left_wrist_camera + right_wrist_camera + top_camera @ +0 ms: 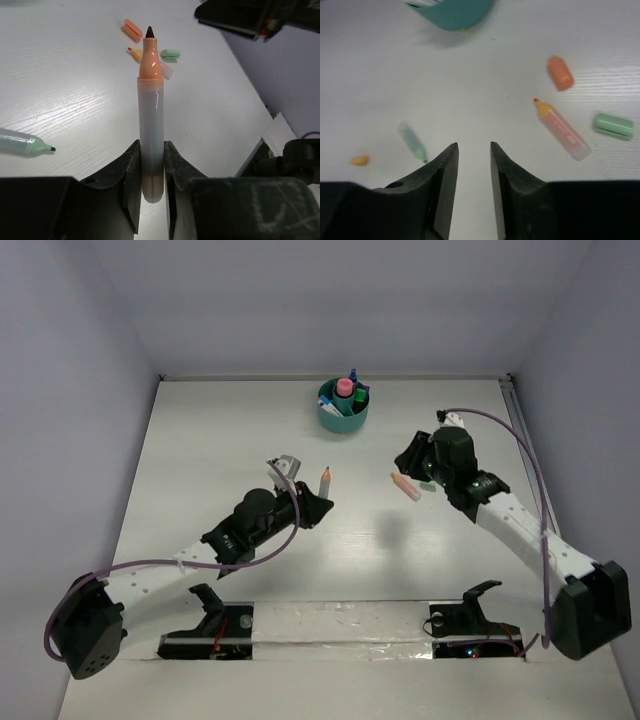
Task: Sort the stationery into containers
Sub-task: Pick up the pen from the center of the board, then close the pen cap on the pen.
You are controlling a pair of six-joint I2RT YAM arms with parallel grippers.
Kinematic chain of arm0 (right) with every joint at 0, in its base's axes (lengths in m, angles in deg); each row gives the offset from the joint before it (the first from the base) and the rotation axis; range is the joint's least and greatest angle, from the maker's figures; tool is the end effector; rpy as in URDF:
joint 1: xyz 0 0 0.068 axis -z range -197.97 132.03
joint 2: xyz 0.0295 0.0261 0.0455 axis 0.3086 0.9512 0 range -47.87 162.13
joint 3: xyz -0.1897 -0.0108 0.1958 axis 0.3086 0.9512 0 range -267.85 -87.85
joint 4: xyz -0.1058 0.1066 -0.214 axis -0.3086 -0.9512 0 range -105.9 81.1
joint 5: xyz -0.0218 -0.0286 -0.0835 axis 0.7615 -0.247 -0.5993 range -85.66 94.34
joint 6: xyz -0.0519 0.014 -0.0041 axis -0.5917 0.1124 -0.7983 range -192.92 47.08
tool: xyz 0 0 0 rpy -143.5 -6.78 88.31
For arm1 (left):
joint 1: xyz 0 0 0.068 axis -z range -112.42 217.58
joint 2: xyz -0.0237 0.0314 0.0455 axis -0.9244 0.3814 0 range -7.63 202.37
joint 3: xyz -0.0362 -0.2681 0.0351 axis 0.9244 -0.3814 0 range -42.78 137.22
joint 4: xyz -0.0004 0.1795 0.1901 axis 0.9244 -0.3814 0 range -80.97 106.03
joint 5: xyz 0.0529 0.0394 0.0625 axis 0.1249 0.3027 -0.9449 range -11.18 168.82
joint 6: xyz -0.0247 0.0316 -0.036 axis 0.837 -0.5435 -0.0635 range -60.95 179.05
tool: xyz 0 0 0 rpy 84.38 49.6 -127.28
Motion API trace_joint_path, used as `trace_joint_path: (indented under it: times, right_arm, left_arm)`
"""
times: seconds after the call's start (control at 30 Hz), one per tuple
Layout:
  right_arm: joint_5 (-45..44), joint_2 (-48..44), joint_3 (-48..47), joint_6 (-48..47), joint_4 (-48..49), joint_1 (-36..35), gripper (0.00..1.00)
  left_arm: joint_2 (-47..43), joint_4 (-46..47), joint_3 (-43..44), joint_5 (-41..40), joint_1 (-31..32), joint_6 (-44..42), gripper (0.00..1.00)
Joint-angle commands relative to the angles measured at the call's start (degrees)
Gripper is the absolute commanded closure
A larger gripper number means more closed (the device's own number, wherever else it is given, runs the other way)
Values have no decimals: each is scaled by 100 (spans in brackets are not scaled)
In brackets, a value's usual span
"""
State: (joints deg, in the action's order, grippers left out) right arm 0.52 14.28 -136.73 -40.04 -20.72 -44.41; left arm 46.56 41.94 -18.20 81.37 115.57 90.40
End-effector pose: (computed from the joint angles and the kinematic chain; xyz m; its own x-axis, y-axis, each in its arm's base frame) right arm 0.2232 0.1082 0.3026 -0.5306 0.3412 -0.7759 -0.1215 0.8754 0.4680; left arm 0.1444 -0.1626 0.2517 -0.4387 -0.2897 -0.8506 0.6367 0.5678 -0.5218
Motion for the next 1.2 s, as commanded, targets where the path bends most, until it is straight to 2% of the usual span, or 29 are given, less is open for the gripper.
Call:
trace_joint_path:
  times: [0.0, 0.1, 0.23, 0.4, 0.7, 1.17]
  right_arm:
    - [346, 753, 81, -467, -67, 533, 60]
    - [706, 1439, -24, -493, 179, 833, 51]
    - [759, 2028, -165, -432, 442, 965, 51]
    - [1076, 2669, -280, -283, 812, 1079, 50]
    - [997, 3198, -543, -160, 1445, 1132, 50]
    - [672, 3778, -939, -203, 1331, 1184, 49]
  left_arm:
    - [309, 467, 582, 0, -9, -445, 100]
    - [670, 538, 924, 0, -9, -612, 100]
    - [1014, 739, 1032, 9, -61, -850, 100]
    - [1181, 1004, 725, 44, -167, -938, 100]
    - [1146, 1021, 618, 88, -167, -982, 100]
    - [1164, 1030, 627, 159, -167, -947, 100]
